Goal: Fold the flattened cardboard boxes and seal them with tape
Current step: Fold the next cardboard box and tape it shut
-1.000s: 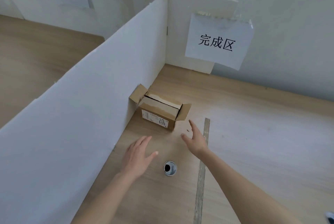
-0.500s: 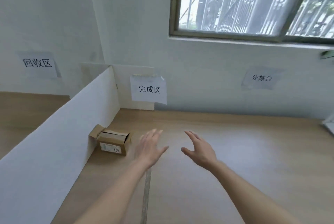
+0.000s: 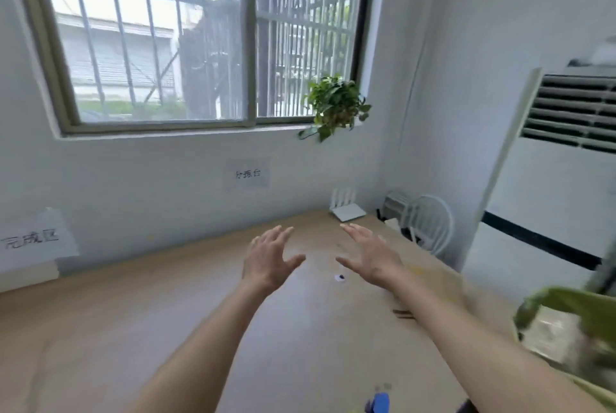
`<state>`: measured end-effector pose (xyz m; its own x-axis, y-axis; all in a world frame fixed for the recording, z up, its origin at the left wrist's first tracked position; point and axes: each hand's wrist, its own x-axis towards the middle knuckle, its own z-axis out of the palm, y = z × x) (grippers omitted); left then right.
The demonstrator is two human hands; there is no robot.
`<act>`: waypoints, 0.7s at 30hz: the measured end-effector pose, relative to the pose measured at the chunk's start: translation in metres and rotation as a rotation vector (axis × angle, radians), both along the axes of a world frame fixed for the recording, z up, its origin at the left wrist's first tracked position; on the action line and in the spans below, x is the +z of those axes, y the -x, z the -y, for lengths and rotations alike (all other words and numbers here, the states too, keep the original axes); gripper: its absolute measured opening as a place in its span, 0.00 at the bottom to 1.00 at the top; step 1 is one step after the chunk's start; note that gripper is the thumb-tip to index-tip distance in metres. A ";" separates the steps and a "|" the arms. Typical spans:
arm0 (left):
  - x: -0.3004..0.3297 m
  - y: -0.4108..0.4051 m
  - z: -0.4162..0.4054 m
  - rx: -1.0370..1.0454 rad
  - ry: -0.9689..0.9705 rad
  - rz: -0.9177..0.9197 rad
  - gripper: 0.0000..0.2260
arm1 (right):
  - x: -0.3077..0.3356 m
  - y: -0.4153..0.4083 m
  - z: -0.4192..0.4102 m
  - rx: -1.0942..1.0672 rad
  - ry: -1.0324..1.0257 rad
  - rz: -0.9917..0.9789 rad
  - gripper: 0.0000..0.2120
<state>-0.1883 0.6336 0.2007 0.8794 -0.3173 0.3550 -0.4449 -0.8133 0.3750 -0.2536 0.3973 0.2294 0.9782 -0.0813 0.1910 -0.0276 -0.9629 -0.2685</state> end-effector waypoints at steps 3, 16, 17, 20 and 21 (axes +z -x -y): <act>0.014 0.024 0.089 -0.111 -0.006 0.017 0.33 | 0.012 0.045 0.084 -0.114 -0.013 0.011 0.37; -0.004 0.005 0.371 -0.379 -0.078 -0.011 0.35 | -0.016 0.101 0.345 -0.449 -0.046 -0.078 0.36; -0.009 -0.004 0.387 -0.383 -0.074 -0.031 0.35 | -0.018 0.093 0.361 -0.454 -0.047 -0.096 0.36; -0.018 -0.034 0.431 -0.371 -0.063 -0.092 0.35 | -0.018 0.063 0.404 -0.440 -0.024 -0.156 0.36; -0.020 -0.045 0.444 -0.366 -0.061 -0.100 0.35 | -0.017 0.051 0.417 -0.442 -0.027 -0.159 0.36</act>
<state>-0.1429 0.1900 0.1810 0.7333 -0.6345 0.2443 -0.6736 -0.6295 0.3872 -0.3045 -0.0193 0.2127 0.8654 -0.4999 0.0337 -0.4765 -0.8421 -0.2526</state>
